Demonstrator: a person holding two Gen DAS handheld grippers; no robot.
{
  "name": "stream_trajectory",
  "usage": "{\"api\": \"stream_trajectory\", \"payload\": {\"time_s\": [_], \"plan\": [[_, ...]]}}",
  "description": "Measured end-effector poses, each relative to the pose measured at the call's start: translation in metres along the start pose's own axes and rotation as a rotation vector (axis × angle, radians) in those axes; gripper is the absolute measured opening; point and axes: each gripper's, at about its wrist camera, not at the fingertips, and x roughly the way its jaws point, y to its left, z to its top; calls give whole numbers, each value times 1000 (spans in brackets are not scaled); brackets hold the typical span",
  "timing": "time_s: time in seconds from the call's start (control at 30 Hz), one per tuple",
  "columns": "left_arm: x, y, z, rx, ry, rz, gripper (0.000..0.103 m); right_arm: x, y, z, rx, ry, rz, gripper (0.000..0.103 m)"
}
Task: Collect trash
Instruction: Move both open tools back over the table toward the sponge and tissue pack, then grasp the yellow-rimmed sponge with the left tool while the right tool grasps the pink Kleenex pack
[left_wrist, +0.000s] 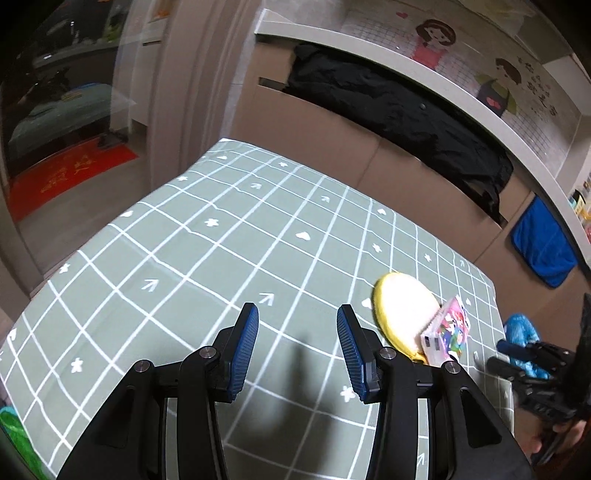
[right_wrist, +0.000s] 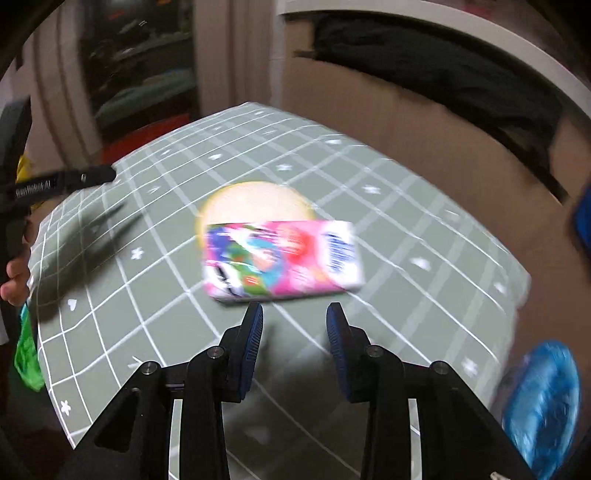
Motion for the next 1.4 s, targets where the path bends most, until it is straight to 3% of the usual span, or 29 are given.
{"api": "stream_trajectory", "payload": {"time_s": [0.07,0.1,0.3,0.5,0.63,0.73,0.83,0.9,1.03,1.17,1.27,1.4], "plan": [[3,-3,2,4,2,-4,45,-10,-14,-1,74,-18,26,57],[4,-4,2,4,1,-7,45,-12,-21,-1,127,-25,56,62],[0,-3,3,16,-5,1,45,26,-36,-6,445,56,273,62],[-6,17,5,-9,-18,25,45,45,-32,25,588,-11,209,63],[-5,27,6,-25,-13,35,45,64,-24,51,570,-13,165,64],[-2,30,4,-21,0,39,45,85,-12,60,501,59,134,64],[5,28,3,-16,20,27,45,83,2,61,400,55,96,64],[11,23,3,-18,44,-9,45,81,4,56,351,66,106,55],[27,4,4,-23,102,-91,45,66,-10,38,303,67,146,50],[46,-22,10,4,157,-162,45,46,-27,17,277,44,84,46],[63,-42,16,30,196,-178,45,42,-37,10,302,35,99,46],[85,-54,24,17,225,-144,45,46,-35,7,319,21,138,46]]}}
